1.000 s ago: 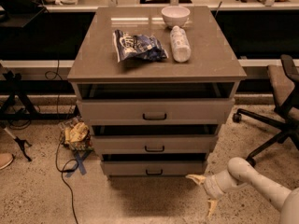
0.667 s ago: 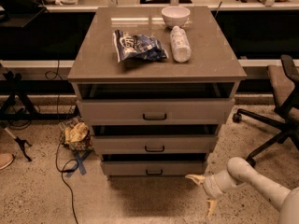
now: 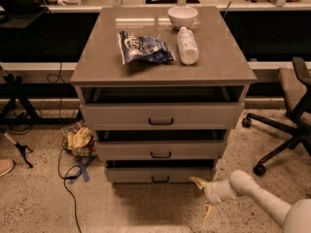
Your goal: Open bottom drawer
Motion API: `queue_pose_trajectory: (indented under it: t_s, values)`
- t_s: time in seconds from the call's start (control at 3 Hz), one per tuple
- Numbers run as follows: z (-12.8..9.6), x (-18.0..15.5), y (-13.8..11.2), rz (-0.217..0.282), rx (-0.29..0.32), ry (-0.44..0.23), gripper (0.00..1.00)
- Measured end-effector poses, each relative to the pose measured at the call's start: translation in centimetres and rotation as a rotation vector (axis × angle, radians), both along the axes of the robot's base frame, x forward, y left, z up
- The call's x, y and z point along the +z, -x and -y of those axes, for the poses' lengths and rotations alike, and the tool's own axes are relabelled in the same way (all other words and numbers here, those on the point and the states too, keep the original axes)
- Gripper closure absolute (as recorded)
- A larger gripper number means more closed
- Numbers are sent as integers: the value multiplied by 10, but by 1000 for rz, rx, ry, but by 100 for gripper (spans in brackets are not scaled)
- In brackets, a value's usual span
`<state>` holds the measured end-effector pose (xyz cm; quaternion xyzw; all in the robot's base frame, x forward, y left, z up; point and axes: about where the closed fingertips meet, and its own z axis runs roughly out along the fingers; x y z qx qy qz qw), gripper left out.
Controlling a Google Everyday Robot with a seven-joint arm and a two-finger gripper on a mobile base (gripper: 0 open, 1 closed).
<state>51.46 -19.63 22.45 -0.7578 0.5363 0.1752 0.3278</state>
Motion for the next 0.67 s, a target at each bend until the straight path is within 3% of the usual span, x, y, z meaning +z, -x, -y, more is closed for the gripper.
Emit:
queue_pose_trajectory:
  t_s: [0.67]
  values:
    - [-12,-36,-46,110,-182,46,0]
